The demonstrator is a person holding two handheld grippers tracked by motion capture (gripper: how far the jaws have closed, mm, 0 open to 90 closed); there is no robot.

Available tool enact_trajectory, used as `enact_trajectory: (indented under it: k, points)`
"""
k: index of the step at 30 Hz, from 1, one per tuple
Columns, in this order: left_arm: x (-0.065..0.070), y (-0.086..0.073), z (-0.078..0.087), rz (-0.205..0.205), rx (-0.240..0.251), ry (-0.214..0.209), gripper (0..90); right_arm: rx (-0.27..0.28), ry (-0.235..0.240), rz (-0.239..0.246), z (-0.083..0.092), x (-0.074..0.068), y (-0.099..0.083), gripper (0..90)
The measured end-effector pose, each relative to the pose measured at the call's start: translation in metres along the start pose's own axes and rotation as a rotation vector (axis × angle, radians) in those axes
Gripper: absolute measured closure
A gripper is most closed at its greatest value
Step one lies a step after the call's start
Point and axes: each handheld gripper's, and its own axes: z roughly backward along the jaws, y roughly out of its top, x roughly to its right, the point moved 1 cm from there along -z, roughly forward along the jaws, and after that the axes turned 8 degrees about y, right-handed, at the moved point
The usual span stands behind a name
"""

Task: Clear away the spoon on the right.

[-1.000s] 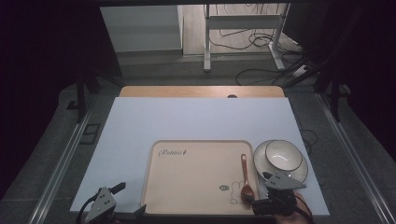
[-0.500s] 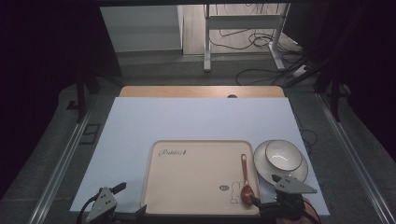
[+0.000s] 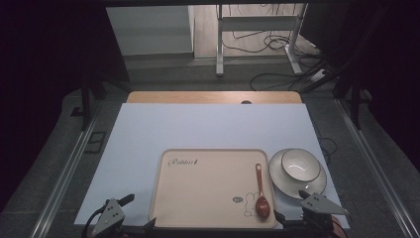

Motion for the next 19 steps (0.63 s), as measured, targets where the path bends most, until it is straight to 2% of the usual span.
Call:
enact_trajectory:
  k: [9,19]
  points:
    - [0.001,0.0,0.0,-0.01,-0.005,-0.002,0.0,0.008,0.015,-0.007,0.006,0.003,-0.012,0.0]
    - [0.002,0.001,-0.002,-0.021,-0.013,-0.004,0.0,-0.037,0.016,-0.043,0.003,0.009,-0.022,0.0]
